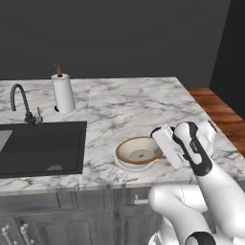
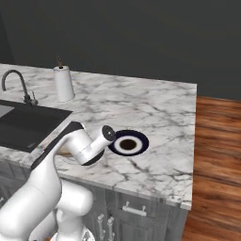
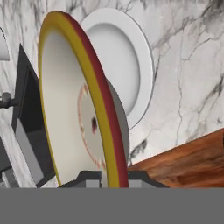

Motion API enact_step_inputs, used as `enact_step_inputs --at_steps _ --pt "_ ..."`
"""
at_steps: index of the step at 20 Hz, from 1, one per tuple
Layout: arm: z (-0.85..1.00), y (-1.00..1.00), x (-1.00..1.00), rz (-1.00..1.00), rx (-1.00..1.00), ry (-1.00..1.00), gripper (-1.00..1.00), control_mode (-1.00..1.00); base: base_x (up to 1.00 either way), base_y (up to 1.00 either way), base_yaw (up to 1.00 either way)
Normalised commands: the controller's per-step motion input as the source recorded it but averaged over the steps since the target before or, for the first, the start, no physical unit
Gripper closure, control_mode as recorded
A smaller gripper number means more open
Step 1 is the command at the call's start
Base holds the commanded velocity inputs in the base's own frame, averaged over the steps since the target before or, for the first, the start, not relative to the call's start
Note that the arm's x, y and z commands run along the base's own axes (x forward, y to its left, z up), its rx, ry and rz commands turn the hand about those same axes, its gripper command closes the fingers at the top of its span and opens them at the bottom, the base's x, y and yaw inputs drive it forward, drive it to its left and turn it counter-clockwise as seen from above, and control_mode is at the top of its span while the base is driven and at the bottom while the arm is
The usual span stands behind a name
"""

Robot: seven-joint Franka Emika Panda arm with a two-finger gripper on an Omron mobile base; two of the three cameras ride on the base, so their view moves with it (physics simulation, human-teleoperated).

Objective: Move the bowls from the cabinet to the plates on the dining table.

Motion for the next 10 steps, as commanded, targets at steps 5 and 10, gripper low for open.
enact_step_inputs --at_steps 5,10 --pt "-0.26 0.02 0.27 0.00 0.00 -0.01 1.00 -1.00 0.00 0.00 0.00" --pt "-0.23 0.02 0.28 0.00 0.00 0.00 1.00 -1.00 0.00 0.00 0.00"
